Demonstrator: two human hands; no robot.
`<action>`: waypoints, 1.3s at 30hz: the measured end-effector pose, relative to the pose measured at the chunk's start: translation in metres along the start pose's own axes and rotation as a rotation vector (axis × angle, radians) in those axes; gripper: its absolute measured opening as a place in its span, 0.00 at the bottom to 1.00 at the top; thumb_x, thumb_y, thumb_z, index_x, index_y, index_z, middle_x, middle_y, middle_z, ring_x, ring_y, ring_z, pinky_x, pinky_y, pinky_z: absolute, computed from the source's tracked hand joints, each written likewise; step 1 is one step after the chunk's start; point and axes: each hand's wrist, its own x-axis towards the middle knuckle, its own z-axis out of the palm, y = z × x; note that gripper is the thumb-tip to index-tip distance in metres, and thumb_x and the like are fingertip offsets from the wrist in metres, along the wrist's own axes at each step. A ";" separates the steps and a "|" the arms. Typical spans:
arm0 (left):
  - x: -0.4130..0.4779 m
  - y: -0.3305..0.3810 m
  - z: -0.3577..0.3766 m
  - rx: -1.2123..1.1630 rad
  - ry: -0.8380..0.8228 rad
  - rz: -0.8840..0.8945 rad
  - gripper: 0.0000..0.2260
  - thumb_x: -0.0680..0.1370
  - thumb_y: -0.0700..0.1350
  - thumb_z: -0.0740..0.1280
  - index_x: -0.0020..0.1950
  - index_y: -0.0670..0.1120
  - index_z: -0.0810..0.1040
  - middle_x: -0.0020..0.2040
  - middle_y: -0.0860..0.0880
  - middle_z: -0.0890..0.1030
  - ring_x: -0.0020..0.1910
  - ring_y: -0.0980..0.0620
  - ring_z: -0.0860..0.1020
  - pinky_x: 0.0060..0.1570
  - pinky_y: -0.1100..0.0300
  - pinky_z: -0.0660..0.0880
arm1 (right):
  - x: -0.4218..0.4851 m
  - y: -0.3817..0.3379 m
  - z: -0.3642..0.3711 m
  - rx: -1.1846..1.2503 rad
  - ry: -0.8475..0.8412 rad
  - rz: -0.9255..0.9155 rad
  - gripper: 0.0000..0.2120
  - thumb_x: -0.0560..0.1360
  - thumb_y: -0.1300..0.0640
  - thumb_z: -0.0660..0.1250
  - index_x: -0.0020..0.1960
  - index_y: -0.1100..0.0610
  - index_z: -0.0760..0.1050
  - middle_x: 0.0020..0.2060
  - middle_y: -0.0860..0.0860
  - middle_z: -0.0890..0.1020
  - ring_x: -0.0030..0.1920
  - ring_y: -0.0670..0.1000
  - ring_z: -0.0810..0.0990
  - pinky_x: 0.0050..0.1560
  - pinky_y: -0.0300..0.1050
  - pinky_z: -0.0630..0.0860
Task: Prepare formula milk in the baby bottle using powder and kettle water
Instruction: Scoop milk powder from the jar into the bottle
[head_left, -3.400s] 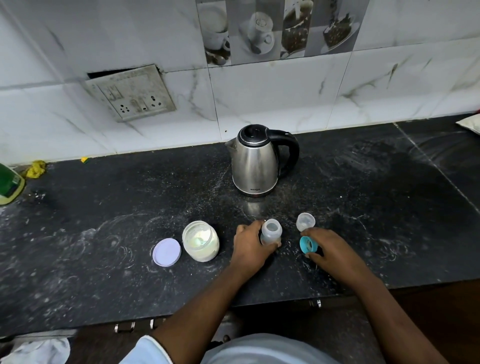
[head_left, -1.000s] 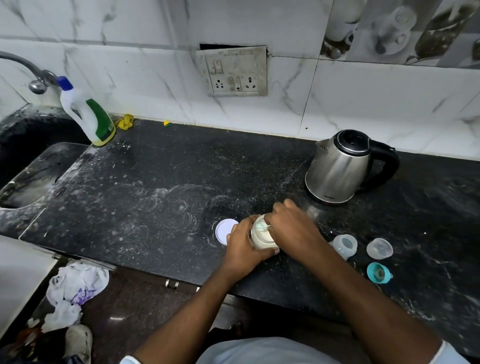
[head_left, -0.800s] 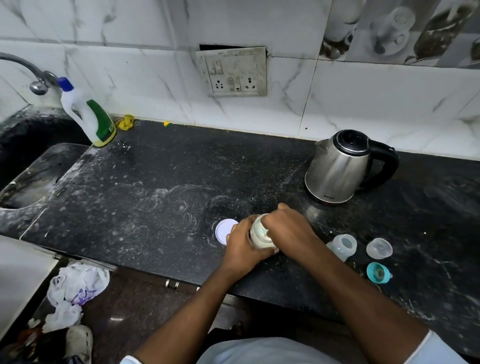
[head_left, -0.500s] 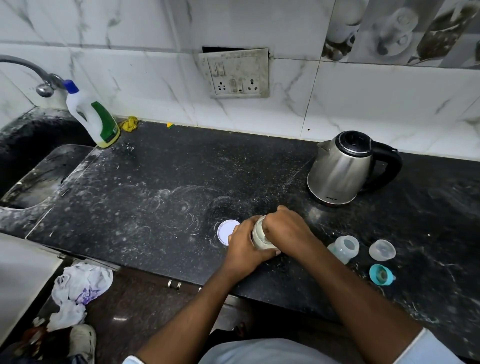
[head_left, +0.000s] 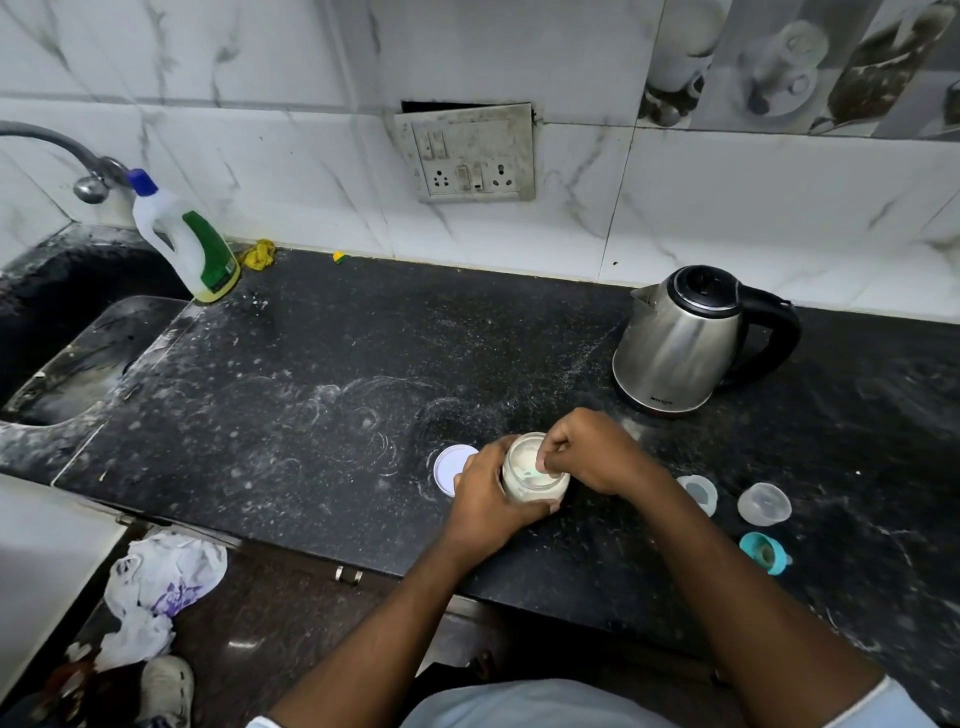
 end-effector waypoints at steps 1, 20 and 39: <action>0.000 0.001 0.000 0.000 -0.002 0.002 0.38 0.62 0.57 0.85 0.70 0.57 0.78 0.63 0.57 0.84 0.63 0.55 0.82 0.65 0.45 0.78 | 0.000 0.002 -0.002 0.021 0.007 0.011 0.04 0.72 0.58 0.78 0.40 0.50 0.88 0.32 0.40 0.85 0.34 0.30 0.79 0.31 0.25 0.68; 0.004 0.008 0.001 0.068 -0.012 0.030 0.40 0.62 0.53 0.89 0.72 0.52 0.78 0.63 0.57 0.82 0.63 0.55 0.80 0.64 0.48 0.78 | 0.007 -0.022 0.020 -0.484 0.032 -0.053 0.06 0.79 0.57 0.68 0.51 0.56 0.84 0.48 0.54 0.86 0.63 0.55 0.77 0.53 0.46 0.75; 0.009 0.005 -0.002 0.062 -0.018 0.068 0.37 0.63 0.52 0.88 0.67 0.61 0.76 0.62 0.58 0.83 0.63 0.55 0.80 0.66 0.47 0.76 | -0.004 0.022 -0.002 0.411 0.101 0.067 0.05 0.73 0.61 0.78 0.39 0.55 0.87 0.33 0.48 0.88 0.34 0.41 0.83 0.41 0.39 0.77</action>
